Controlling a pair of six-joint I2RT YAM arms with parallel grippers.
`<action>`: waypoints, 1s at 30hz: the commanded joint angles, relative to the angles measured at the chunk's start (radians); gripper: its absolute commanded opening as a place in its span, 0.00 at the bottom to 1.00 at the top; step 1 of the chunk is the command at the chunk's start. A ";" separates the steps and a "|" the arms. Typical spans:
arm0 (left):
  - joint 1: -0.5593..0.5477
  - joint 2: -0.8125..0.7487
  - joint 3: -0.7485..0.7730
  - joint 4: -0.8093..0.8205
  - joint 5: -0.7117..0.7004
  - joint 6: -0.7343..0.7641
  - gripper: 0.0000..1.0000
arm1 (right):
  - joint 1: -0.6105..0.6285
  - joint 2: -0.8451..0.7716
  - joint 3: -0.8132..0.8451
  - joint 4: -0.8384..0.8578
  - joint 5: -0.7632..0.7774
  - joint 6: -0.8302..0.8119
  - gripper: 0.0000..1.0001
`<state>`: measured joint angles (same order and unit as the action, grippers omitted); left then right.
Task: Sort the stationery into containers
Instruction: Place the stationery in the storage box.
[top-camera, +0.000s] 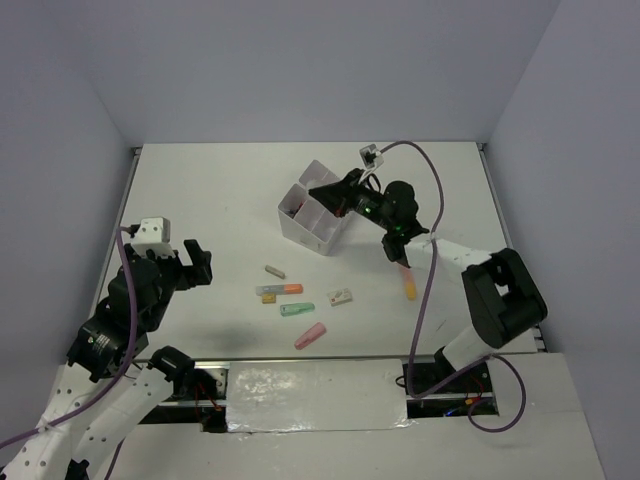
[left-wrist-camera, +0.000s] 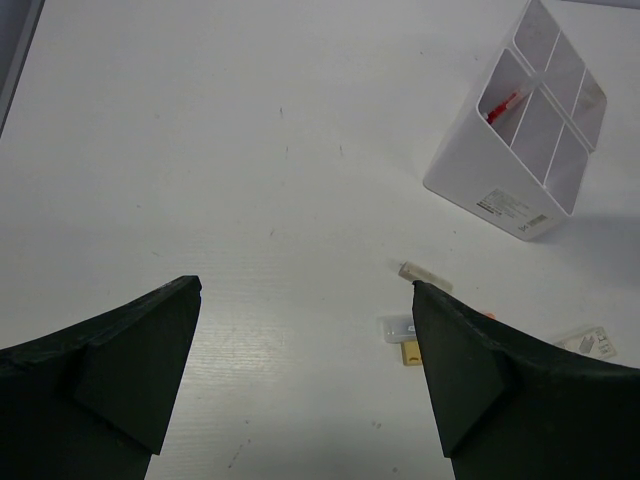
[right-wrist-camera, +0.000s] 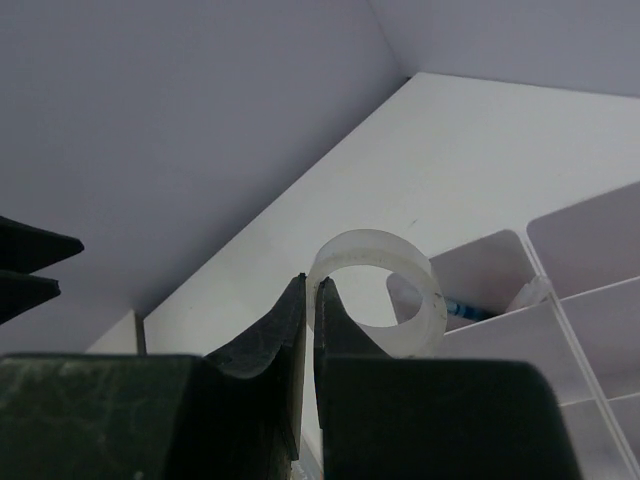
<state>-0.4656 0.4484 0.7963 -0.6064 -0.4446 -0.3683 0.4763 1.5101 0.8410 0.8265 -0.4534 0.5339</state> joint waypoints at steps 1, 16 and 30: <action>0.005 -0.010 -0.003 0.042 0.009 0.017 0.99 | -0.013 0.054 0.014 0.256 -0.093 0.106 0.00; 0.005 -0.010 -0.006 0.057 0.041 0.031 0.99 | -0.031 0.271 -0.042 0.445 -0.152 0.147 0.00; 0.005 -0.008 -0.008 0.063 0.064 0.039 0.99 | -0.054 0.417 0.026 0.474 -0.209 0.172 0.08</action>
<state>-0.4656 0.4477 0.7906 -0.5980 -0.3969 -0.3611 0.4332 1.9095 0.8272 1.2022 -0.6312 0.6979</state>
